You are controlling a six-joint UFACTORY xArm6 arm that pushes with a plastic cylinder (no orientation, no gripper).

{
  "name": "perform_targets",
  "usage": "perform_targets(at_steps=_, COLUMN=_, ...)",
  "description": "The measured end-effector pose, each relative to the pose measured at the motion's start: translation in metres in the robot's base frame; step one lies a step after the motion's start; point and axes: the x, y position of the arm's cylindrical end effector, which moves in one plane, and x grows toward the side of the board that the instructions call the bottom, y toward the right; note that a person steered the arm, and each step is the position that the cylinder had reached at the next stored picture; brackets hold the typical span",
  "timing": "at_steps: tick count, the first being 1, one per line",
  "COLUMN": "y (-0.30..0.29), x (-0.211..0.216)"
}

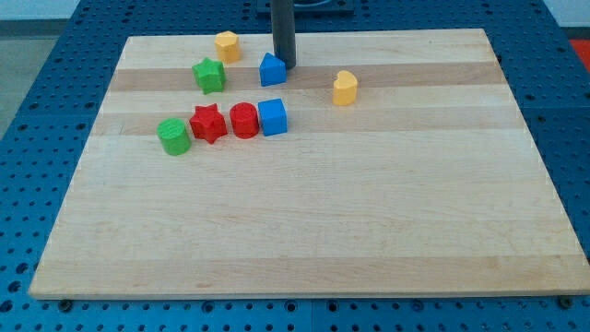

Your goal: Push the yellow heart towards the blue triangle

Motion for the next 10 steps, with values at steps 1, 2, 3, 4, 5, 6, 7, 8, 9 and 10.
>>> perform_targets(at_steps=1, y=0.051, x=0.012)
perform_targets(at_steps=2, y=0.12, x=0.042)
perform_targets(at_steps=3, y=0.163, x=0.071)
perform_targets(at_steps=4, y=0.167, x=0.08)
perform_targets(at_steps=5, y=0.135, x=0.077)
perform_targets(at_steps=6, y=0.116, x=0.064)
perform_targets(at_steps=7, y=0.111, x=0.054)
perform_targets(at_steps=8, y=0.095, x=0.059)
perform_targets(at_steps=9, y=0.085, x=0.068)
perform_targets(at_steps=10, y=0.098, x=0.095)
